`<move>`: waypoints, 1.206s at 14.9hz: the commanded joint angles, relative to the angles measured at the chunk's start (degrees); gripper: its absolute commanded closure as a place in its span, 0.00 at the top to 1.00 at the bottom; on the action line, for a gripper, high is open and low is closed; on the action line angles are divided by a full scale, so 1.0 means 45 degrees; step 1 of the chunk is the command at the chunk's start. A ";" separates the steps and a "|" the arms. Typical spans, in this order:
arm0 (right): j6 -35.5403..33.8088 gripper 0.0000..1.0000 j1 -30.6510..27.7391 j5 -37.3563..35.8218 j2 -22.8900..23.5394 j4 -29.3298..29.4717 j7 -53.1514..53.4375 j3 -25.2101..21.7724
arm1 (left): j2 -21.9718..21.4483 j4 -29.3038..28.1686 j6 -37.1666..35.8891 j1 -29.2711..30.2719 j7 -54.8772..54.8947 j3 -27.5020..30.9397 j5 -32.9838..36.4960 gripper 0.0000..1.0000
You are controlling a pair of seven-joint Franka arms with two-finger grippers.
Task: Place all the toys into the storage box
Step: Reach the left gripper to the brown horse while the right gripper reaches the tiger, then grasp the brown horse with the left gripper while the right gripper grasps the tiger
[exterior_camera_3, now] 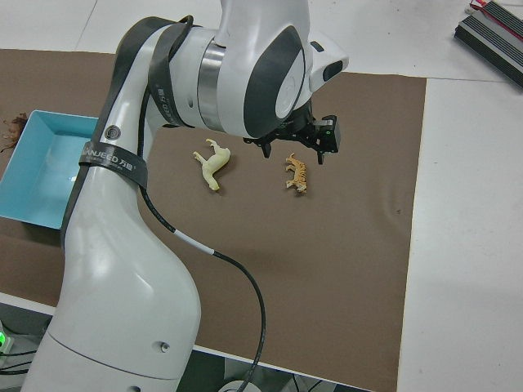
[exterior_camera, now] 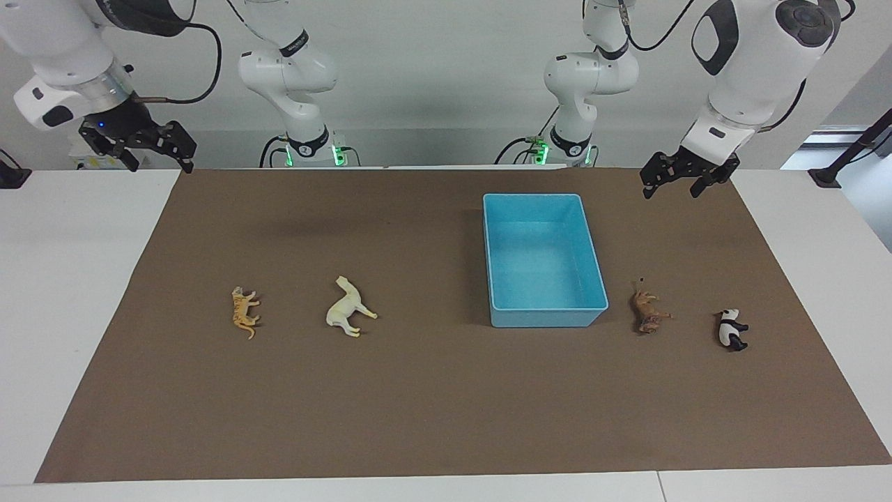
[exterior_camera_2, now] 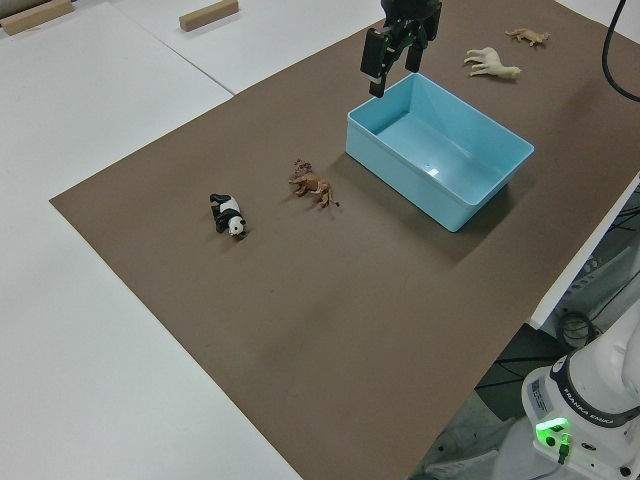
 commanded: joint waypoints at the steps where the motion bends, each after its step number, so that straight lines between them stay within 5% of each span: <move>1: 0.1643 1.00 0.0033 0.0038 -0.0014 -0.1689 -0.0267 0.0066 | -0.0269 -0.0166 -0.0078 0.0043 -0.0020 0.0030 -0.0135 1.00; 3: 0.2794 1.00 0.0014 0.0212 0.0979 -0.1885 -0.0693 0.0066 | -0.0289 -0.0360 0.0697 0.0237 -0.0137 0.0050 -0.0057 1.00; 6: 0.4803 1.00 -0.0065 0.1246 0.2641 -0.2157 -0.1923 0.0066 | -0.0193 -0.2289 0.4324 0.0688 0.0097 0.0050 -0.0056 1.00; 11: 0.8753 1.00 0.0247 0.1386 0.3581 -0.3936 -0.3292 0.0066 | 0.3144 -0.2743 0.8879 0.0766 0.0546 0.0069 -0.0037 1.00; 14: 0.9516 1.00 0.0404 0.1386 0.4362 -0.3917 -0.3391 0.0066 | 0.3946 -0.3679 1.1088 0.0981 0.0508 0.0069 -0.0037 1.00; 18: 1.0202 1.00 0.0404 0.1386 0.4969 -0.3995 -0.3665 0.0066 | 0.4808 -0.3701 1.1992 0.0844 0.0468 0.0069 0.0428 1.00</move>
